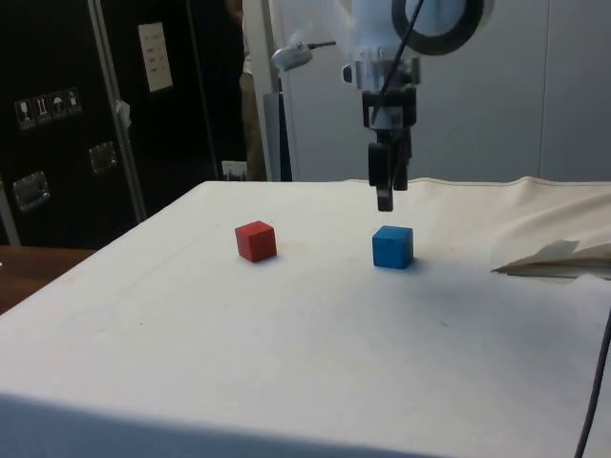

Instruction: Stack the two cubes.

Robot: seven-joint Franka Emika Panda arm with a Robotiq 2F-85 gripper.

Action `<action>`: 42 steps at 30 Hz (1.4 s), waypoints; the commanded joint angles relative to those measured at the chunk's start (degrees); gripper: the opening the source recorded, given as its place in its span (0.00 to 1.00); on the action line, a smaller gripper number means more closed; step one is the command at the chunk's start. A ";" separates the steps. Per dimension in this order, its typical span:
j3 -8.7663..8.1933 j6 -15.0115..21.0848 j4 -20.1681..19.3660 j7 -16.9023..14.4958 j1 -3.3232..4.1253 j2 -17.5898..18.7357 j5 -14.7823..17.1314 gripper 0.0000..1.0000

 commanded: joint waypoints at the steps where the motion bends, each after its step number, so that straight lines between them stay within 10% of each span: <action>1: -0.17 0.52 0.17 -0.86 0.11 0.40 0.57 1.00; 26: -2.18 6.19 0.52 -2.18 -0.23 7.10 1.26 1.00; 42: -1.49 11.12 -1.60 -4.70 -0.11 7.16 7.33 1.00</action>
